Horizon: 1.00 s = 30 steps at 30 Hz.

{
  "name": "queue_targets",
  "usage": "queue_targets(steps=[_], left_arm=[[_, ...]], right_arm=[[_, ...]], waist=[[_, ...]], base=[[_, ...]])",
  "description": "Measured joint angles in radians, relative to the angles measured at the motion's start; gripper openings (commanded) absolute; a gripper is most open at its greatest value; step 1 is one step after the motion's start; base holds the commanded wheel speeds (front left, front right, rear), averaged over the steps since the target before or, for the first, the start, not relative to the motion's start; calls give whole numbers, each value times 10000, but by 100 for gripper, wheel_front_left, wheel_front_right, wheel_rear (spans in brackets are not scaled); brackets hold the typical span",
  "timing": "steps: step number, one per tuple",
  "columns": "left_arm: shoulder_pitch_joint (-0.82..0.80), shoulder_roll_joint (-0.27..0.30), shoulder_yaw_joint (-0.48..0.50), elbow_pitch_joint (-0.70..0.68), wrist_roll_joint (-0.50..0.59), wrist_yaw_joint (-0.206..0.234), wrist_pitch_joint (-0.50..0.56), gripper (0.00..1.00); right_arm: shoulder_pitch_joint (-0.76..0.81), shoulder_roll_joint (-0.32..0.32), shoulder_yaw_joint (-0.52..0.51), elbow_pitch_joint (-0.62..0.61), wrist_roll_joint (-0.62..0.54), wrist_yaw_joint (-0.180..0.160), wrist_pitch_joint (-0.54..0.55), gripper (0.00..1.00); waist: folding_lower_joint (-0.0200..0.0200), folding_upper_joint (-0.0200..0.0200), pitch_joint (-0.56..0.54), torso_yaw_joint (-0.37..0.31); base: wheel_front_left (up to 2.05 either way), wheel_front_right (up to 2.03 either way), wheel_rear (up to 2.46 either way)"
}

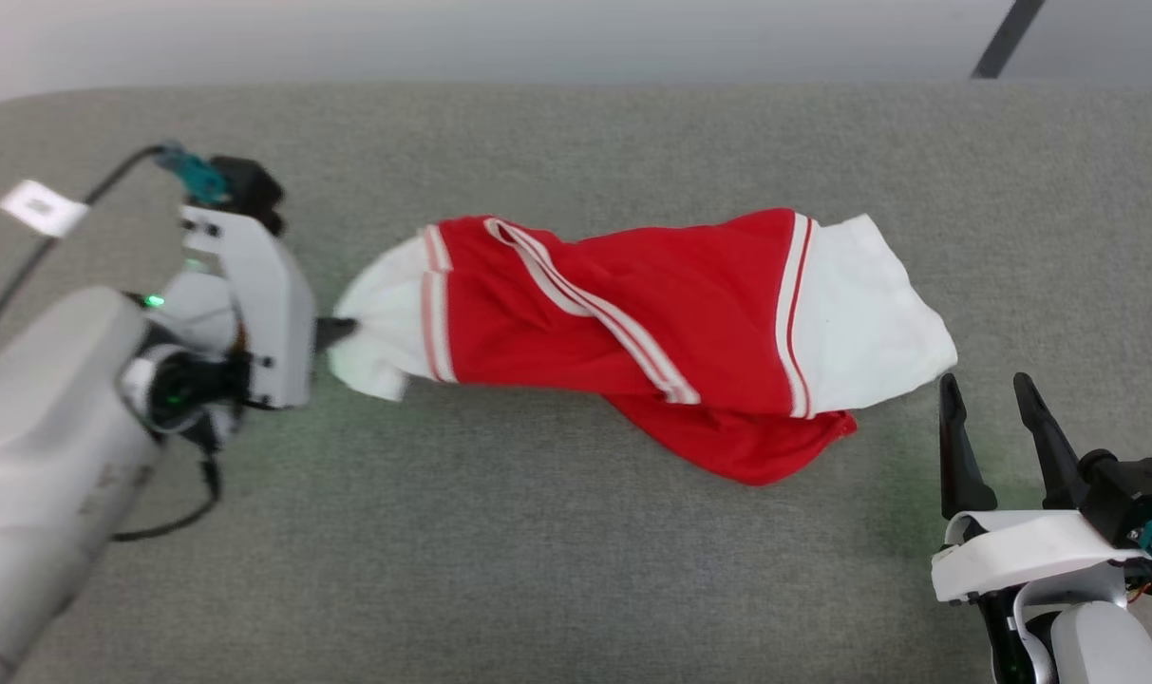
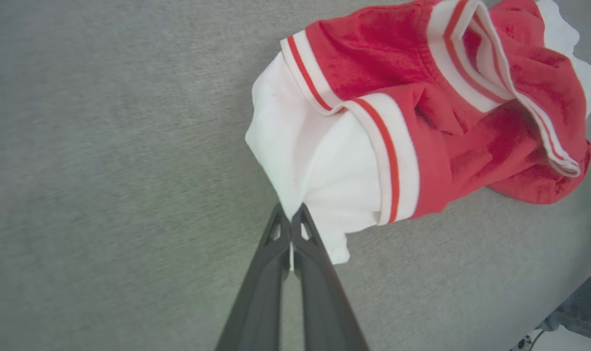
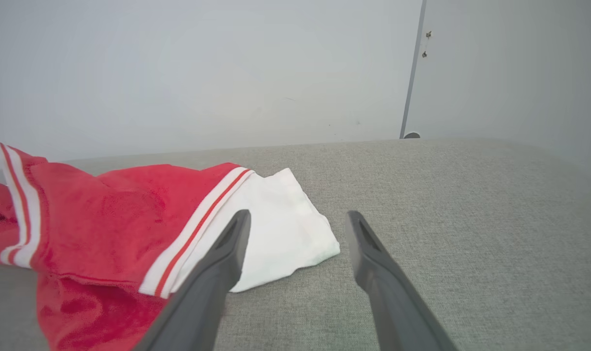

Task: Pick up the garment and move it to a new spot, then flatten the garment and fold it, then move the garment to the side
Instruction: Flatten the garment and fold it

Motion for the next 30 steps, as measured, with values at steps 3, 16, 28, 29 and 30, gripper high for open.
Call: queue_targets(steps=[3,16,28,29,30], left_arm=[[-154,548,-184,-100,330,-2,-90,0],[493,754,-788,1264,911,138,-476,0],[802,420,-476,1333,918,77,-2644,100],[893,428,-418,1233,951,79,-3005,100],[1009,451,-341,1118,999,92,-3402,100]], right_arm=[[12,2,2,2,-8,0,-2,100],[150,2,-86,-56,-180,0,0,100],[150,-803,1191,-385,-706,0,805,100],[150,-1039,1482,-426,-704,0,1003,100],[149,-1356,1833,-500,-685,0,1208,100]], waist=[[1,0,-165,142],[0,0,-222,165],[0,0,-449,495],[0,0,-481,561],[0,0,-513,633]], base=[[0,0,0],[0,0,0],[0,0,0],[0,0,0],[0,0,0]])
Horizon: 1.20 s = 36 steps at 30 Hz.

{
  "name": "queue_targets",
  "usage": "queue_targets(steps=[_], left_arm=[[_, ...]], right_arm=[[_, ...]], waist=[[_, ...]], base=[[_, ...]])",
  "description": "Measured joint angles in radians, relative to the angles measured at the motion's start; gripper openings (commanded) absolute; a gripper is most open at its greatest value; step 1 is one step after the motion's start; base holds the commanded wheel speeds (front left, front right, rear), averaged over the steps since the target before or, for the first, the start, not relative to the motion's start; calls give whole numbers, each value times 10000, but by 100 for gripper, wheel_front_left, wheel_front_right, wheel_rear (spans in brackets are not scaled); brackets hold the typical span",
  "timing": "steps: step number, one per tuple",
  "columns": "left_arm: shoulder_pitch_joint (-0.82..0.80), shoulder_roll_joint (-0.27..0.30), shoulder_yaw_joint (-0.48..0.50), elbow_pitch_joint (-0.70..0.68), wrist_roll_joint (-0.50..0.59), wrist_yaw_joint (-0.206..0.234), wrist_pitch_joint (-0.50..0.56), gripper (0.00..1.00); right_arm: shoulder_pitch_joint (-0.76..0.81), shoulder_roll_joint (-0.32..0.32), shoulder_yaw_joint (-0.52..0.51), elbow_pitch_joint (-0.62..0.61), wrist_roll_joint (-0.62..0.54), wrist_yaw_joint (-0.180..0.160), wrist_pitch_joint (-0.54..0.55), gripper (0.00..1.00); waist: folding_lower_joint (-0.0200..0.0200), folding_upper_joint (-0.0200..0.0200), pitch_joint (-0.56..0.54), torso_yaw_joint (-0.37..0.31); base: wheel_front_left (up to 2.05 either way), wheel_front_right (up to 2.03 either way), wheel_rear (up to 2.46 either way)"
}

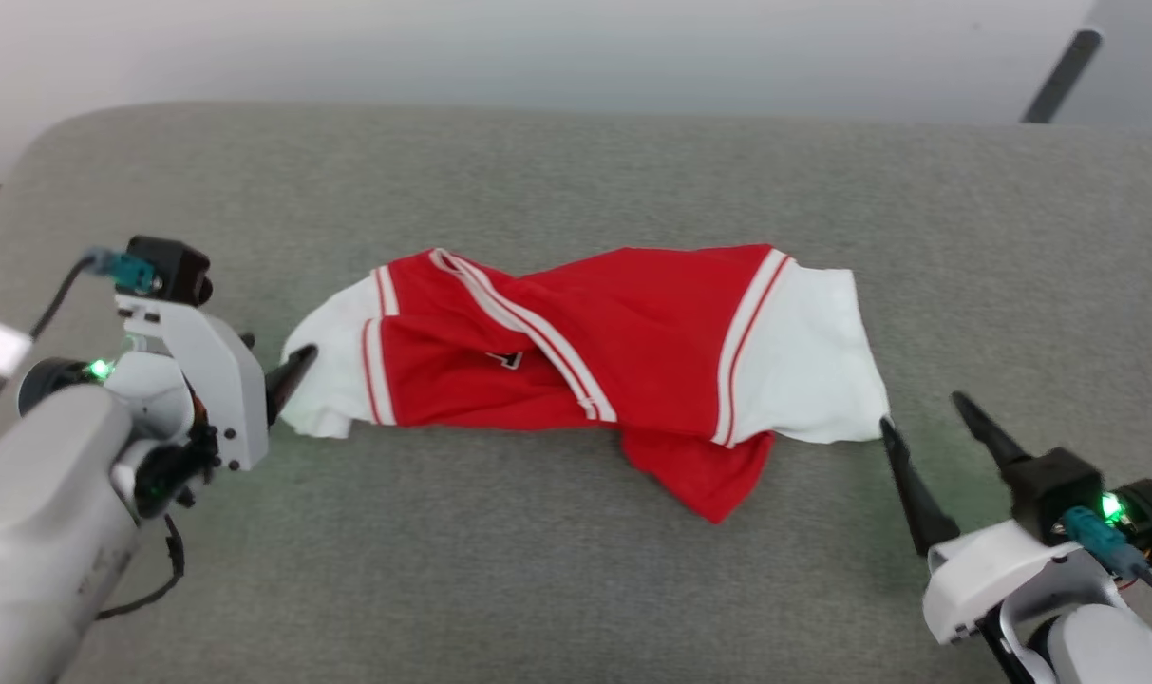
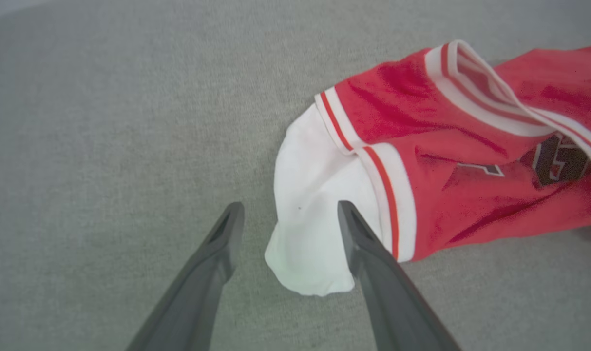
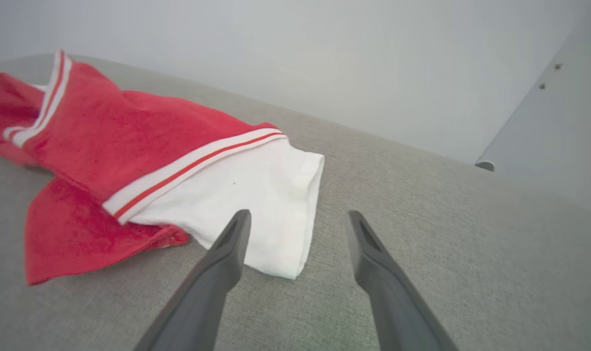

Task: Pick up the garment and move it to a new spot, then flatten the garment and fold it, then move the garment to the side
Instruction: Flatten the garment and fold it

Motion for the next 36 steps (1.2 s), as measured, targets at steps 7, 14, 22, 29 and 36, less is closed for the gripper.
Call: queue_targets(steps=[7,14,22,29,36], left_arm=[[1028,21,577,-1277,573,894,-3515,100],[2567,-197,1122,-2731,1563,2654,-5417,100],[5339,-1185,3743,-5779,4347,3952,-5474,100],[6662,-1883,5718,-6631,5628,3453,-5474,100],[6804,-2232,6771,-6636,6385,2491,-5476,100]], right_arm=[[-377,-2778,2757,-830,874,0,1883,100],[-1612,-5442,5497,-1730,2059,2,3584,100],[-3278,-6851,7574,-2023,2876,2,4600,100],[-4358,-7411,8619,-1831,3352,2,5112,100],[-4911,-7455,9286,-1434,3837,-2,4882,0]], waist=[[0,0,-118,601],[1,0,-79,1303],[0,0,231,2085],[0,0,759,2565],[0,0,1121,2873]], base=[[0,0,0],[0,0,0],[0,0,0],[0,0,0],[0,0,0]])
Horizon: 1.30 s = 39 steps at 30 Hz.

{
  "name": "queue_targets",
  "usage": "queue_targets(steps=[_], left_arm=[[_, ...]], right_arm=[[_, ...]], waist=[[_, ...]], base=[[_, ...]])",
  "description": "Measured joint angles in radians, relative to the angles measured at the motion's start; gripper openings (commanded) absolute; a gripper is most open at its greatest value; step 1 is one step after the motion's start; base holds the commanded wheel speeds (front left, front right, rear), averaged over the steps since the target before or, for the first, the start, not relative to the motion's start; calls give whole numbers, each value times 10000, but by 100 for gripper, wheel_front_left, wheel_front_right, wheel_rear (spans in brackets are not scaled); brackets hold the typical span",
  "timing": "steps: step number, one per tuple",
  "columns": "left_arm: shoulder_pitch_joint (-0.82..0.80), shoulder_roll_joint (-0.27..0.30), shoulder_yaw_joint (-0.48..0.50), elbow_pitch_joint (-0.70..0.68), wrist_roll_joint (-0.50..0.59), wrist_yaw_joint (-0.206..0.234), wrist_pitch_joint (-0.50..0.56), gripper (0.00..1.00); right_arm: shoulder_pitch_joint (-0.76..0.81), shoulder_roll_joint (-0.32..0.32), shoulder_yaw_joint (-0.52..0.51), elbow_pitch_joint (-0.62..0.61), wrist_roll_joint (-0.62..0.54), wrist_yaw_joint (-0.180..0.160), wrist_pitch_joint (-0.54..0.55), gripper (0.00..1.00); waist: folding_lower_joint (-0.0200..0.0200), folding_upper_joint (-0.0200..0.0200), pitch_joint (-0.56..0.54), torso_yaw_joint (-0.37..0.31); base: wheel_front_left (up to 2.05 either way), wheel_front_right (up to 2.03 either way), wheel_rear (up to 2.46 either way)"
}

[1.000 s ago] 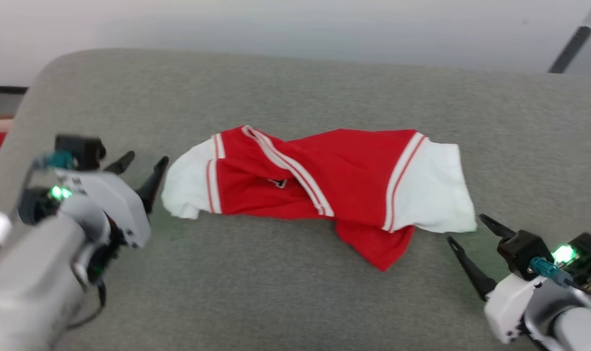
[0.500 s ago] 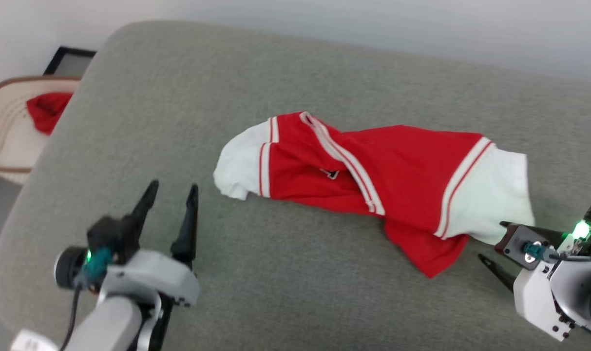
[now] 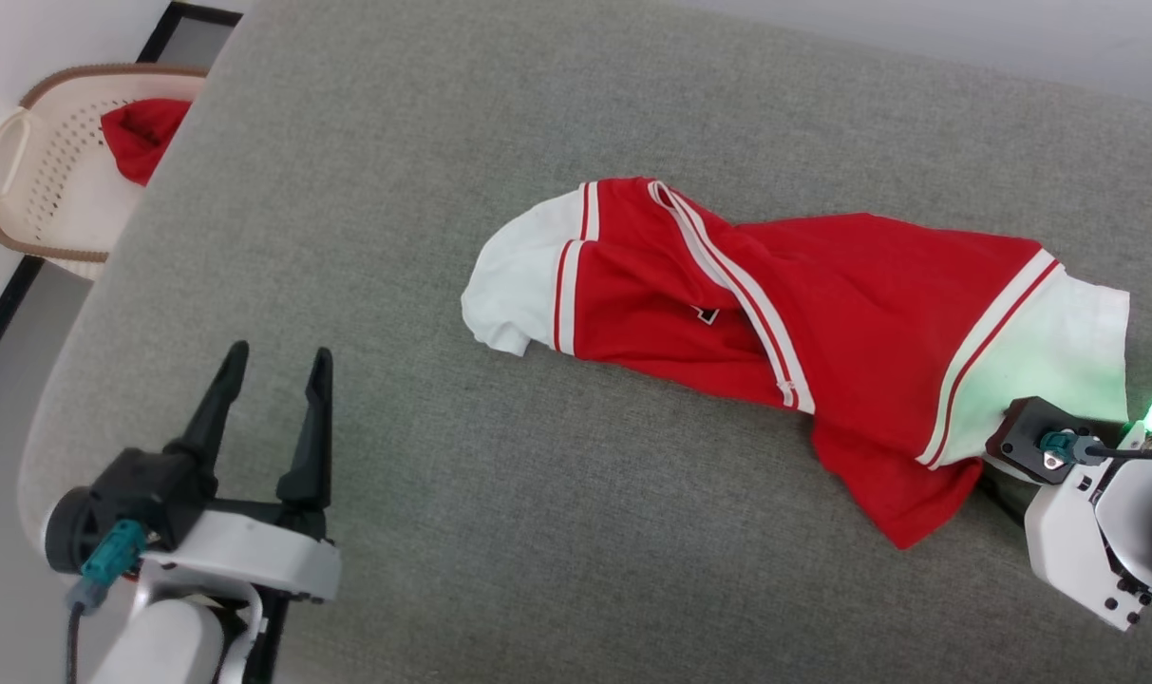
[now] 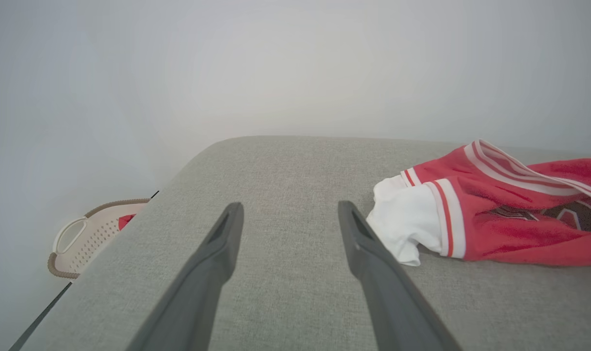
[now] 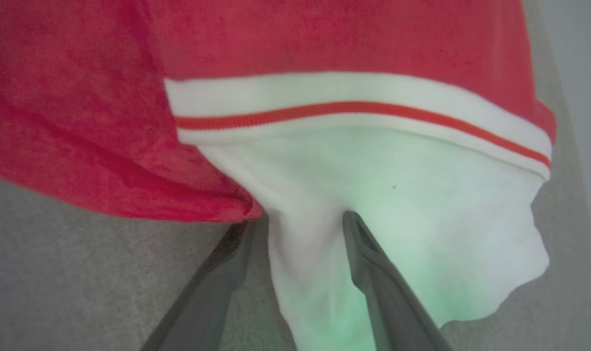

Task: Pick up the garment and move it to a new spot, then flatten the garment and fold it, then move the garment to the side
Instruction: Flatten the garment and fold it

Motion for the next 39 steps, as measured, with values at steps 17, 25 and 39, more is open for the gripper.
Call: queue_targets(steps=[17,25,39], left_arm=[[-4110,2637,-2581,756,111,-2550,1829,100],[-8197,3329,-7212,1730,-2533,-2571,3022,100],[-11330,2924,-10075,3760,-6278,-2577,5628,100]], right_arm=[[-337,619,-303,232,531,6,-290,0],[-606,1009,-683,167,543,6,-219,0],[-1256,1264,-1137,-755,121,12,44,0]], waist=[[0,0,174,-581],[0,0,654,-923],[0,0,1962,-1576]], base=[[0,0,0],[0,0,0],[0,0,0]])
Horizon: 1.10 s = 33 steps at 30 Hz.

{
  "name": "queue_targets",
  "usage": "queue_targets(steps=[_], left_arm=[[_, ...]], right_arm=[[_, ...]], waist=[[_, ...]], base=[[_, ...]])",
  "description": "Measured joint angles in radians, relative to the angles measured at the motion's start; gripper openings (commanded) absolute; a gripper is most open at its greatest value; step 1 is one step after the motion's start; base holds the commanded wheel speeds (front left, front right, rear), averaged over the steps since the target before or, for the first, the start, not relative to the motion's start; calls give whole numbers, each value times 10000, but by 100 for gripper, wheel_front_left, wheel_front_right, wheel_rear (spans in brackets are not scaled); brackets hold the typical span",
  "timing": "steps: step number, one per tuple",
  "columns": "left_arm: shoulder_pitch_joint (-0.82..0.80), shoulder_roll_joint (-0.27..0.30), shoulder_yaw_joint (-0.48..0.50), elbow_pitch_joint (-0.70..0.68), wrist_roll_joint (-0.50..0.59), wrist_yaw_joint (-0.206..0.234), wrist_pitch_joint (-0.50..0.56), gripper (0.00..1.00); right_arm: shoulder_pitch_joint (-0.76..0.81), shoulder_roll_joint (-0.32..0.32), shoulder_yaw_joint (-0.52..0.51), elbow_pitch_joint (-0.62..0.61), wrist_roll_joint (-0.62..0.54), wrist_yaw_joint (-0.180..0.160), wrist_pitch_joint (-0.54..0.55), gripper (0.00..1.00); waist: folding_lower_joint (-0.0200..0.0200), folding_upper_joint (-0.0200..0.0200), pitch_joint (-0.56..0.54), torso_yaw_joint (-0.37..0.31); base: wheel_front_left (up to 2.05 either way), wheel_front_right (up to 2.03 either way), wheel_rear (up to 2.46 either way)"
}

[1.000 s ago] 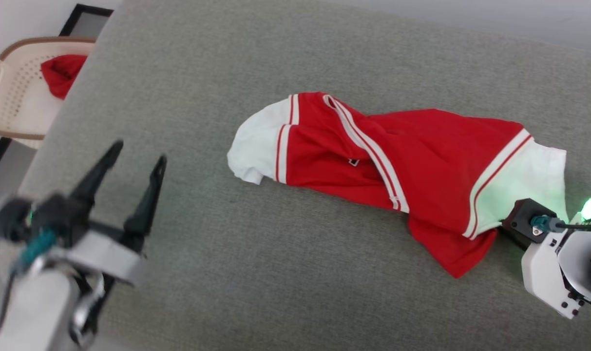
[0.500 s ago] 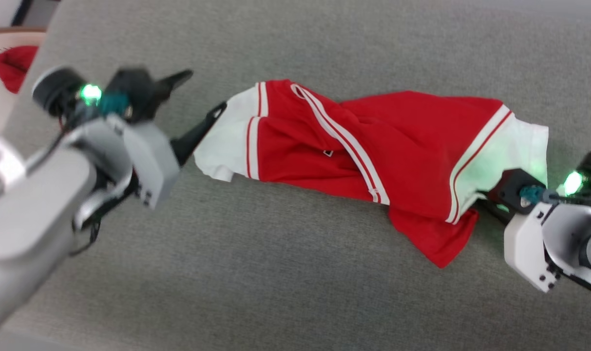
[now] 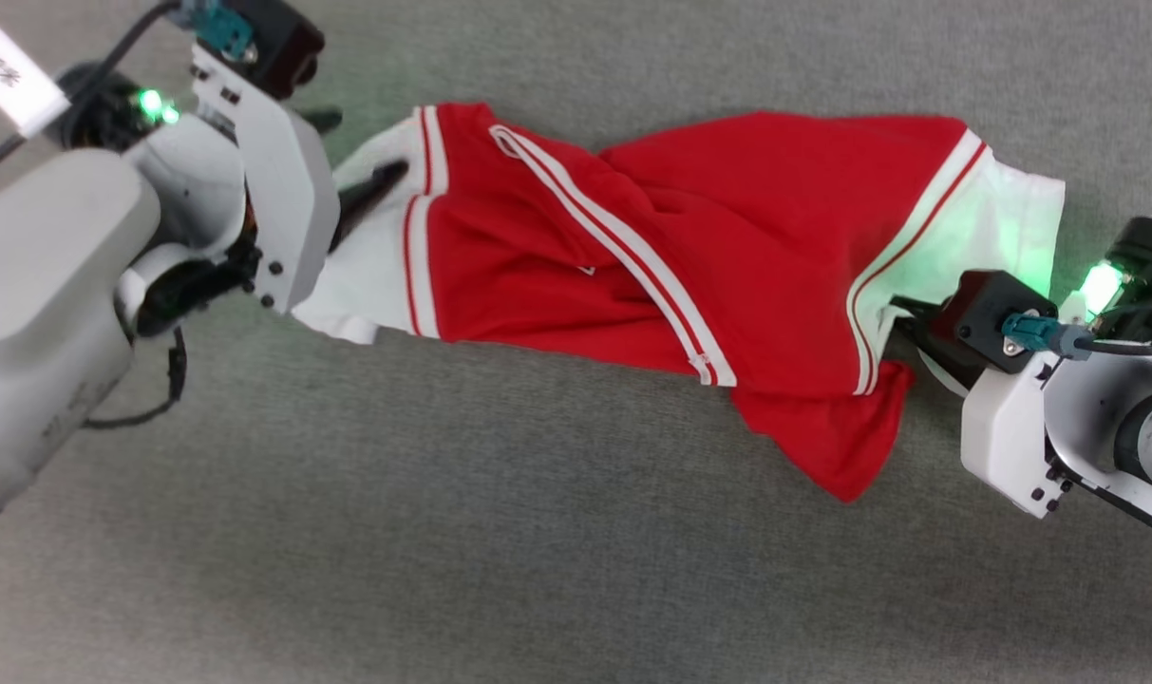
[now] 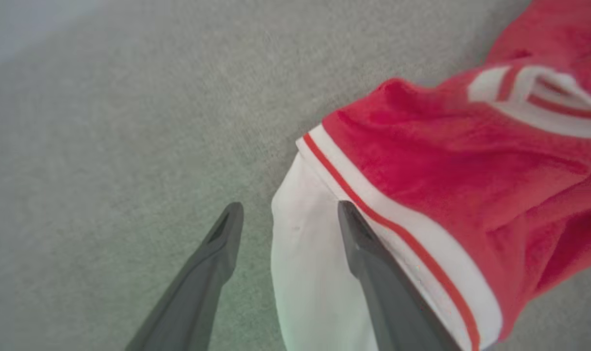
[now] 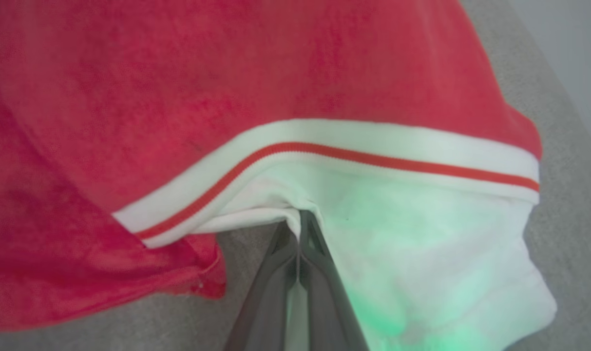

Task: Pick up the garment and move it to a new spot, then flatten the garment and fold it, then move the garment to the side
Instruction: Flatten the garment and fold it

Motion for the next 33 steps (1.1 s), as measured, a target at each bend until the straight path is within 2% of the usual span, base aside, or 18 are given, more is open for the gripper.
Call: queue_targets(steps=[4,5,6,7,8,14,20,26,30,33], left_arm=[[203,-13,-10,163,-587,0,640,100],[214,-12,12,167,-717,0,721,89],[214,4,36,161,-775,0,740,65],[213,17,58,161,-775,0,732,4],[221,13,69,182,-832,0,734,0],[287,-38,-12,341,-1016,0,-6,0],[320,58,-12,523,-771,0,-888,0],[232,-67,-13,836,-922,0,-2213,0],[-83,-336,61,1145,-1873,0,-3139,0],[-335,-564,280,1396,-2615,0,-3405,0]], right_arm=[[-84,48,-113,-203,-33,10,0,0],[-90,61,-138,-240,-44,12,2,0],[-94,84,-169,-270,-52,12,2,0],[-91,113,-209,-278,-52,13,-2,0],[-78,146,-265,-276,-23,33,-15,0],[305,422,-913,15,466,40,-242,0],[640,174,-1847,268,775,-6,-270,0],[1023,349,-3139,232,2209,-6,-360,0],[1047,775,-4370,671,2715,-6,-447,0],[797,1728,-5469,1522,2819,-8,-545,0]], waist=[[0,0,318,-171],[0,0,377,-209],[0,0,426,-244],[0,0,460,-275],[0,0,479,-303],[0,0,234,-323],[0,0,-337,-326],[0,0,-986,-322],[0,0,-1356,-314],[0,0,-1433,-335]], base=[[0,0,0],[0,0,0],[0,0,0],[0,0,0],[0,0,0],[0,0,0],[0,0,0],[0,0,0],[0,0,0],[0,0,0]])
